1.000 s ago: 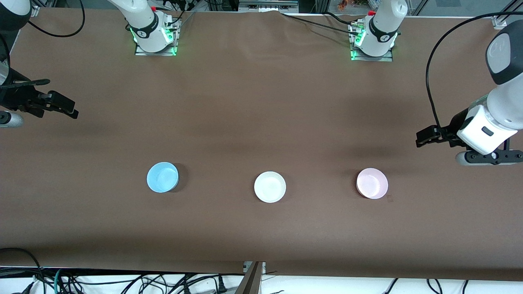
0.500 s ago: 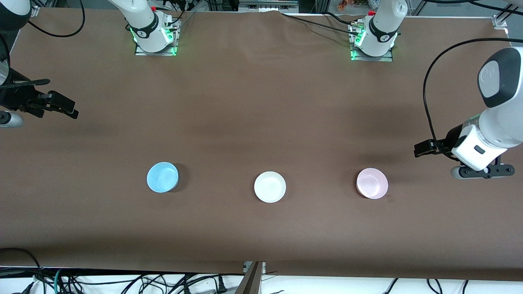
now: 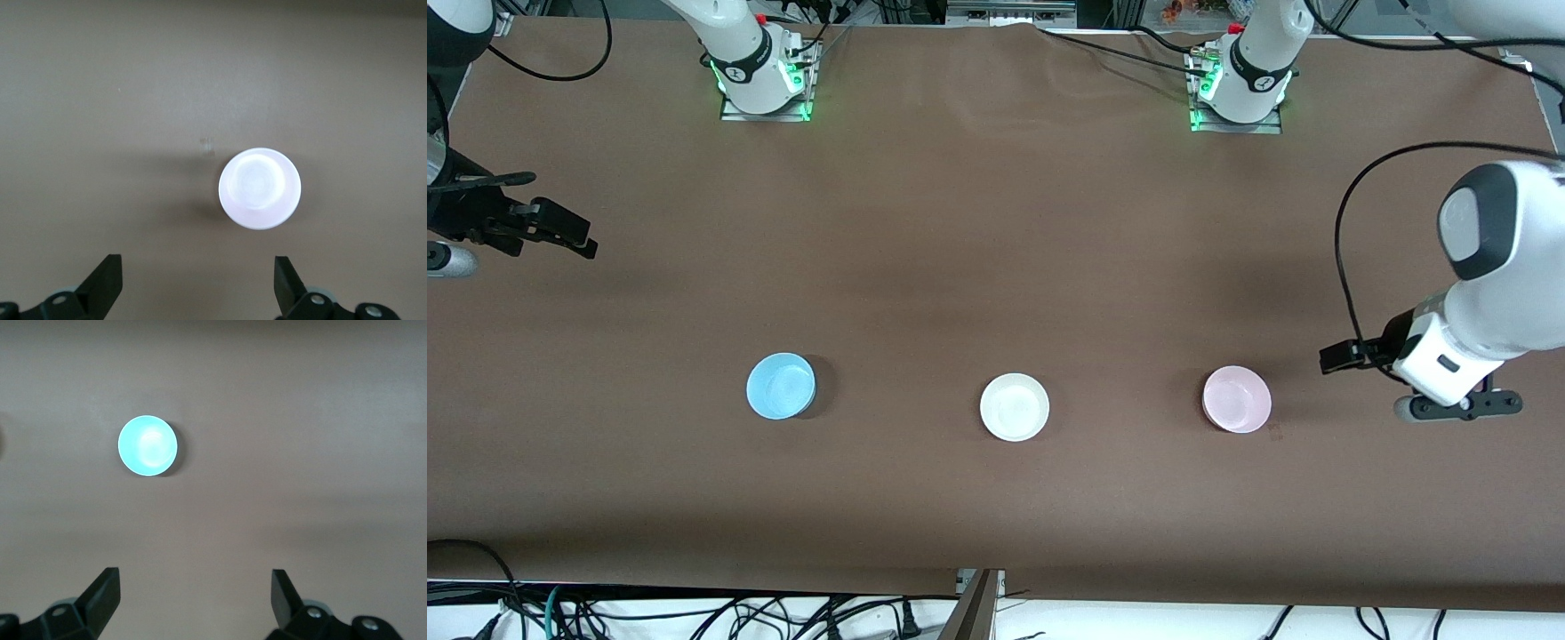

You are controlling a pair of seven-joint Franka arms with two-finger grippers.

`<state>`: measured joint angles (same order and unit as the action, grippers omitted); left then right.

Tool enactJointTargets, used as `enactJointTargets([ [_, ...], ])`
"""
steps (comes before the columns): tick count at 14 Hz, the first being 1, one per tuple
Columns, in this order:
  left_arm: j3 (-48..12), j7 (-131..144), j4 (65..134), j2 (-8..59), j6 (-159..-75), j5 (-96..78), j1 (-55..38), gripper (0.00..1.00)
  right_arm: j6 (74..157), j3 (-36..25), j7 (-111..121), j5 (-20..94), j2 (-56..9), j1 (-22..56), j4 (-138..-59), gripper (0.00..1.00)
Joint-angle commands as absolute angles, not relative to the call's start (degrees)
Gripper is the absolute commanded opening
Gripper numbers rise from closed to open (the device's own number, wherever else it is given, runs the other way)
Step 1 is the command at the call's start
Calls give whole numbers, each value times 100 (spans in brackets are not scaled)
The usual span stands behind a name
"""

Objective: Stack pink and blue bowls on white bowl
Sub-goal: 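Move the left gripper toward the pink bowl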

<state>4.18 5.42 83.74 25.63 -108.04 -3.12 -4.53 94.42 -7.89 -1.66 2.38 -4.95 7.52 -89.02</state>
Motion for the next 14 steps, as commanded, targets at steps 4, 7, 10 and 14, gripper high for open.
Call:
enactJointTargets([
  [4,378,483,8367,3084,-11407,-185,-545,100,9413,-773,-123,316,-527,730,-8789,100],
  [7,369,483,8402,3286,-11750,-132,-606,100,9413,-773,-123,316,-527,729,-8789,100],
  [10,360,483,8560,3401,-12153,-62,-598,100,9404,-773,-123,316,-527,721,-8798,100],
  [14,360,483,8815,3515,-12559,-62,-606,100,9360,-773,-123,308,-527,712,-8798,100],
])
